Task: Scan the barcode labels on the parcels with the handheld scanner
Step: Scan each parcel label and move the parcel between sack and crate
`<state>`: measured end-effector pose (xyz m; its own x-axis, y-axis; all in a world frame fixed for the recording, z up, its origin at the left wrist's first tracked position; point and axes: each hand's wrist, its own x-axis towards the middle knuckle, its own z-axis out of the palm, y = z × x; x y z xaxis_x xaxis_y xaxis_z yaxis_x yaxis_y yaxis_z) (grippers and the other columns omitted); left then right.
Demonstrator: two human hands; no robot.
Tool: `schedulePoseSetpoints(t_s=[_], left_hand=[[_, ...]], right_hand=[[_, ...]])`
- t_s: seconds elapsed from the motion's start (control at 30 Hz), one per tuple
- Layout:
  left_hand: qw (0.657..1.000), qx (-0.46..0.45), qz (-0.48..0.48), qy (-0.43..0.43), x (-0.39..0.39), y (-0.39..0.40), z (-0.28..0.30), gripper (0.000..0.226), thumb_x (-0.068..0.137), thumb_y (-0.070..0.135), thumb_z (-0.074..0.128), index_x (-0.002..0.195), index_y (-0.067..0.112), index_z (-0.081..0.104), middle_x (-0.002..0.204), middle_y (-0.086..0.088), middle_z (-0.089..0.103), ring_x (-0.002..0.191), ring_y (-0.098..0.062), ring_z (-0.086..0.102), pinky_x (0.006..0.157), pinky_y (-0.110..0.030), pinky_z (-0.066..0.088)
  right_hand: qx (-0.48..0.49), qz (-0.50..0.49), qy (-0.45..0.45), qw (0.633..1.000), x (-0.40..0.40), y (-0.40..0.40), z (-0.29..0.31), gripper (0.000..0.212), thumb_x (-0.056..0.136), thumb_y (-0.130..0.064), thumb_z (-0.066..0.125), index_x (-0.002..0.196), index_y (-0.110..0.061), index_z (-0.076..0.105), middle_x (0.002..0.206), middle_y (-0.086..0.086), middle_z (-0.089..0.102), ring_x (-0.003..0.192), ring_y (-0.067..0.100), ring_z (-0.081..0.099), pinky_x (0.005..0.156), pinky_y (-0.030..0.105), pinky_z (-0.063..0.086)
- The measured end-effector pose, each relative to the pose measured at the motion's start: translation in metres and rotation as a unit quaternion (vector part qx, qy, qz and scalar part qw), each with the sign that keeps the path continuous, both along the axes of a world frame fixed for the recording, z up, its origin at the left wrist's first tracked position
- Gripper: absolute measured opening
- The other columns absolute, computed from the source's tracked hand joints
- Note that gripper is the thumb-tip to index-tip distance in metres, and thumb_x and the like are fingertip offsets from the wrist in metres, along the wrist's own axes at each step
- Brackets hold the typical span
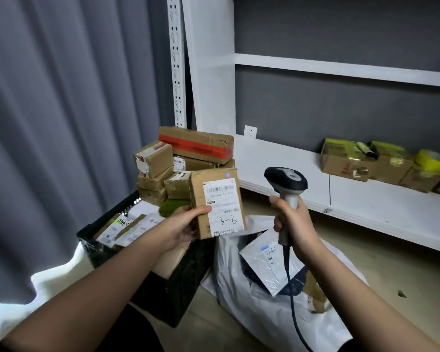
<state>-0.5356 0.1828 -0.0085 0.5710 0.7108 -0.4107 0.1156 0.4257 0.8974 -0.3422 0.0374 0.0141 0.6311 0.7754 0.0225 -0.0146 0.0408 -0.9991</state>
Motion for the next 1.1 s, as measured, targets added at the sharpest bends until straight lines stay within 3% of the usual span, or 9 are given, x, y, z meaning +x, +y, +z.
schedulePoseSetpoints(t_s=[0.1, 0.17, 0.27, 0.37, 0.47, 0.6, 0.7, 0.8, 1.1], left_hand=[[0.997, -0.005, 0.080, -0.001, 0.000, 0.012, -0.021, 0.038, 0.086, 0.016, 0.069, 0.123, 0.014, 0.057, 0.117, -0.009, 0.067, 0.103, -0.025, 0.063, 0.088, -0.041, 0.052], [0.992, -0.006, 0.123, 0.000, 0.002, 0.017, -0.033, 0.029, 0.085, 0.013, 0.070, 0.112, 0.015, 0.060, 0.114, -0.010, 0.067, 0.100, -0.025, 0.063, 0.080, -0.036, 0.053], [0.987, -0.012, 0.158, 0.005, 0.009, 0.025, -0.050, 0.037, 0.079, 0.015, 0.077, 0.113, 0.013, 0.062, 0.111, -0.008, 0.070, 0.098, -0.023, 0.066, 0.082, -0.038, 0.055], [0.987, -0.003, 0.162, 0.003, 0.017, 0.032, -0.059, 0.053, 0.074, 0.020, 0.082, 0.121, 0.012, 0.059, 0.111, -0.007, 0.071, 0.100, -0.023, 0.068, 0.088, -0.042, 0.055], [0.987, 0.005, 0.161, 0.008, 0.024, 0.036, -0.064, 0.058, 0.073, 0.022, 0.083, 0.123, 0.012, 0.056, 0.109, -0.004, 0.071, 0.098, -0.020, 0.067, 0.081, -0.037, 0.054], [0.988, 0.007, 0.157, 0.017, 0.030, 0.037, -0.067, 0.054, 0.074, 0.021, 0.082, 0.122, 0.013, 0.057, 0.111, -0.004, 0.070, 0.096, -0.017, 0.066, 0.071, -0.031, 0.051], [0.989, 0.007, 0.145, 0.024, 0.033, 0.036, -0.066, 0.053, 0.075, 0.022, 0.081, 0.122, 0.015, 0.058, 0.110, -0.002, 0.070, 0.094, -0.015, 0.065, 0.067, -0.029, 0.049], [0.990, 0.005, 0.141, 0.028, 0.033, 0.034, -0.066, 0.051, 0.076, 0.022, 0.080, 0.122, 0.014, 0.059, 0.108, -0.003, 0.070, 0.092, -0.016, 0.066, 0.063, -0.028, 0.049], [0.991, -0.008, 0.133, 0.031, 0.029, 0.033, -0.064, 0.054, 0.076, 0.025, 0.080, 0.124, 0.013, 0.057, 0.108, -0.005, 0.070, 0.093, -0.017, 0.067, 0.057, -0.026, 0.049]], right_hand=[[-0.011, 0.051, 0.003, 0.999, -0.014, -0.005, -0.013, 0.021, 0.094, -0.014, 0.060, 0.080, -0.013, 0.044, 0.051, 0.002, 0.044, 0.040, 0.015, 0.034, 0.045, 0.024, 0.030], [-0.026, 0.085, 0.007, 0.996, -0.027, -0.009, -0.020, 0.023, 0.091, -0.015, 0.062, 0.077, -0.010, 0.045, 0.046, 0.001, 0.040, 0.038, 0.014, 0.031, 0.041, 0.019, 0.028], [-0.042, 0.117, 0.029, 0.992, -0.040, -0.009, -0.036, 0.026, 0.083, -0.027, 0.064, 0.090, -0.005, 0.053, 0.048, 0.005, 0.042, 0.037, 0.015, 0.031, 0.042, 0.019, 0.025], [-0.061, 0.127, 0.000, 0.990, -0.045, -0.006, -0.045, 0.037, 0.073, -0.039, 0.064, 0.087, -0.007, 0.051, 0.050, 0.006, 0.045, 0.038, 0.016, 0.033, 0.050, 0.031, 0.023], [-0.069, 0.133, -0.013, 0.989, -0.045, -0.003, -0.045, 0.037, 0.073, -0.039, 0.063, 0.091, -0.008, 0.055, 0.049, 0.006, 0.044, 0.039, 0.016, 0.033, 0.050, 0.034, 0.023], [-0.071, 0.130, -0.029, 0.989, -0.040, -0.007, -0.043, 0.036, 0.082, -0.031, 0.062, 0.100, -0.001, 0.055, 0.051, 0.006, 0.044, 0.040, 0.014, 0.034, 0.048, 0.028, 0.024], [-0.079, 0.131, -0.030, 0.988, -0.037, -0.012, -0.042, 0.019, 0.095, -0.014, 0.059, 0.102, 0.003, 0.053, 0.048, 0.002, 0.043, 0.037, 0.011, 0.032, 0.039, 0.018, 0.024], [-0.082, 0.141, -0.025, 0.986, -0.037, -0.015, -0.041, 0.015, 0.096, -0.008, 0.055, 0.102, 0.005, 0.051, 0.048, 0.002, 0.042, 0.036, 0.010, 0.032, 0.036, 0.016, 0.026], [-0.080, 0.140, 0.003, 0.987, -0.036, -0.020, -0.041, 0.014, 0.095, -0.012, 0.059, 0.100, -0.001, 0.054, 0.048, 0.002, 0.042, 0.038, 0.012, 0.031, 0.039, 0.018, 0.023]])
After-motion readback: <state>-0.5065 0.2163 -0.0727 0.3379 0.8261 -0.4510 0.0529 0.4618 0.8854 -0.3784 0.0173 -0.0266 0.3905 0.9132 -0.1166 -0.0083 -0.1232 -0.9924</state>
